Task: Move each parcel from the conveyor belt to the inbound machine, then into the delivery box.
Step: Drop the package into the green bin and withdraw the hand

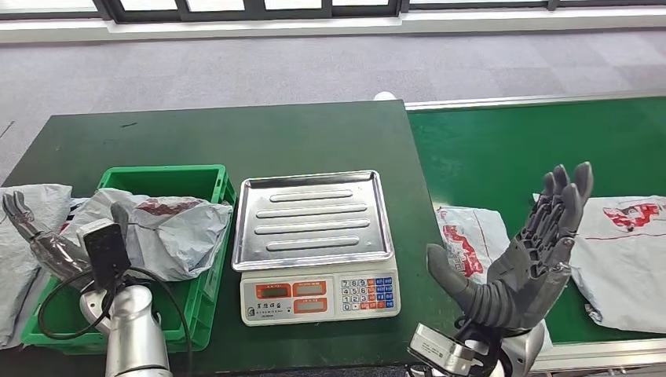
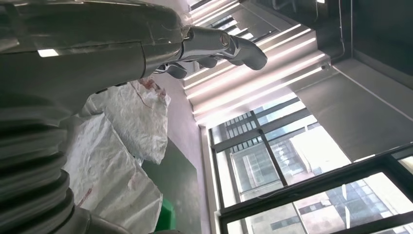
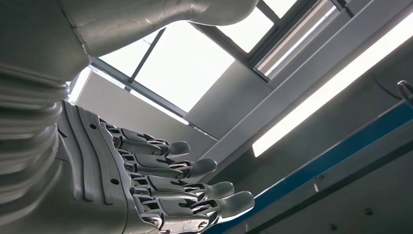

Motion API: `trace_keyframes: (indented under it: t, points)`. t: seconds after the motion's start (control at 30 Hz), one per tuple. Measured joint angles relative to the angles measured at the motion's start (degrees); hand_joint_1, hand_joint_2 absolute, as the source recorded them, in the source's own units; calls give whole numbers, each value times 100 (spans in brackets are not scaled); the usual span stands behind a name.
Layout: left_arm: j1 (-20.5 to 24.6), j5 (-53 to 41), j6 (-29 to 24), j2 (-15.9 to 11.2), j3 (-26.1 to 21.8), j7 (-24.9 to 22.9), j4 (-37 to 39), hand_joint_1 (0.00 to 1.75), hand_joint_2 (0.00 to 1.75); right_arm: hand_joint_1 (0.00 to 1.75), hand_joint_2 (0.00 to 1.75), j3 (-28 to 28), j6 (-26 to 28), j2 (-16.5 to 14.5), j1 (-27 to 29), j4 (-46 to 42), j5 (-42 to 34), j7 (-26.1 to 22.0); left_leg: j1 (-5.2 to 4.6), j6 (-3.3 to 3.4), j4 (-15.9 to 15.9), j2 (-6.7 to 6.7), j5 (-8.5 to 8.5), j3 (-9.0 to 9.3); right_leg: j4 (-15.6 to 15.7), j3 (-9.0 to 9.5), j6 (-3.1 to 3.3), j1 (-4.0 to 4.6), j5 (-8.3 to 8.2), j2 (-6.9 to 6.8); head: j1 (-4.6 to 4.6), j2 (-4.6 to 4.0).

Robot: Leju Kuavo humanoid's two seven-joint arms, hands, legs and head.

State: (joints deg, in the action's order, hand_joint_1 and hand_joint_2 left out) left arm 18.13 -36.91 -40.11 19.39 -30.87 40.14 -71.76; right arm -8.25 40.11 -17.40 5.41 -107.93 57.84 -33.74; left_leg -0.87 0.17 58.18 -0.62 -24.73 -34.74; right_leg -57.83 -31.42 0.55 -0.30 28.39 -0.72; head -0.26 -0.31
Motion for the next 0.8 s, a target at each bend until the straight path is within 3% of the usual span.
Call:
trace_keyframes:
  t: [0.6,0.67,0.7,0.8]
  points:
    - [-344,678,0,-73,310,10,-589,0,175,0,175,129,1,-5,26,4,248,213,3,-2,2,-1,0,-26,0,-29,0,2,0,3,-1,0]
    - [-546,1231,18,-141,846,12,-855,0,175,0,175,232,1,-7,26,87,595,534,3,0,3,13,-1,-32,1,-31,-2,2,4,-9,-1,0]
    - [-756,1699,114,-228,1395,14,-1107,0,175,0,175,378,-1,-11,11,254,775,680,2,1,3,20,-2,-37,1,-30,-3,2,6,-15,-1,1]
    - [-1859,3005,1520,-714,3931,15,-2817,0,175,0,175,2242,-2,-45,-448,1769,1368,734,-3,8,14,35,-5,-58,4,-37,-15,-1,4,-26,-1,1]
